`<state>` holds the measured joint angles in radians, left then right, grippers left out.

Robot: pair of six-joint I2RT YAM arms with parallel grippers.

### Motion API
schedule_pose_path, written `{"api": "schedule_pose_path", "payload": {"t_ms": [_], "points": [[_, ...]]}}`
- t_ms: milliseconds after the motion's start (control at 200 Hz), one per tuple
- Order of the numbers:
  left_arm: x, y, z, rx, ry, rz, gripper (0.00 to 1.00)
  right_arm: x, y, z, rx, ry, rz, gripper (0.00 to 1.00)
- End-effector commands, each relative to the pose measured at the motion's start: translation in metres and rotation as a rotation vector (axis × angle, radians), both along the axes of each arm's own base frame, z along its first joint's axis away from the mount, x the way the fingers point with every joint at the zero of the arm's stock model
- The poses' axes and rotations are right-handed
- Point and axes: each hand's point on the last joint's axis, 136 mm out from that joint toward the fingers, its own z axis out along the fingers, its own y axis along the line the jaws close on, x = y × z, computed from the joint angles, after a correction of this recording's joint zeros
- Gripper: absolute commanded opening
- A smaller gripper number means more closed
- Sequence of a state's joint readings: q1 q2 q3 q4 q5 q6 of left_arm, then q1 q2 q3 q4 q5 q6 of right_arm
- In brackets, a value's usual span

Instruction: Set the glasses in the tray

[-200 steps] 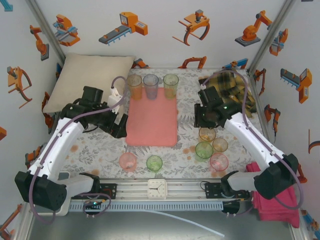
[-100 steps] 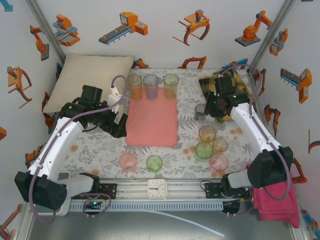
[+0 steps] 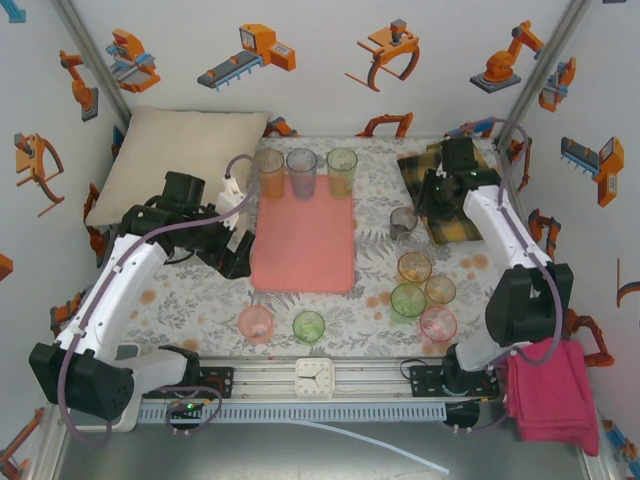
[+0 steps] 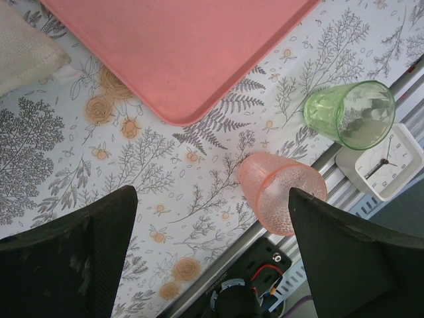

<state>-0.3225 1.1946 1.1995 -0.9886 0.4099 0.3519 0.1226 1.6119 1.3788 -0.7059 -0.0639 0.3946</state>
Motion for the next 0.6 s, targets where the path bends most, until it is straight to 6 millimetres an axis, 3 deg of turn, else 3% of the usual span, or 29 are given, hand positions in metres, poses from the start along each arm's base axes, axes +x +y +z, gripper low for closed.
{"api": "schedule_pose_path", "payload": {"t_ms": [0, 591], "points": [[-0.005, 0.0, 0.01, -0.02, -0.013, -0.017, 0.87, 0.015, -0.002, -0.001, -0.009, -0.015, 0.023, 0.41], [-0.007, 0.004, 0.006, -0.037, 0.002, 0.006, 0.87, 0.041, 0.001, -0.053, -0.038, 0.072, 0.067, 0.36]]}}
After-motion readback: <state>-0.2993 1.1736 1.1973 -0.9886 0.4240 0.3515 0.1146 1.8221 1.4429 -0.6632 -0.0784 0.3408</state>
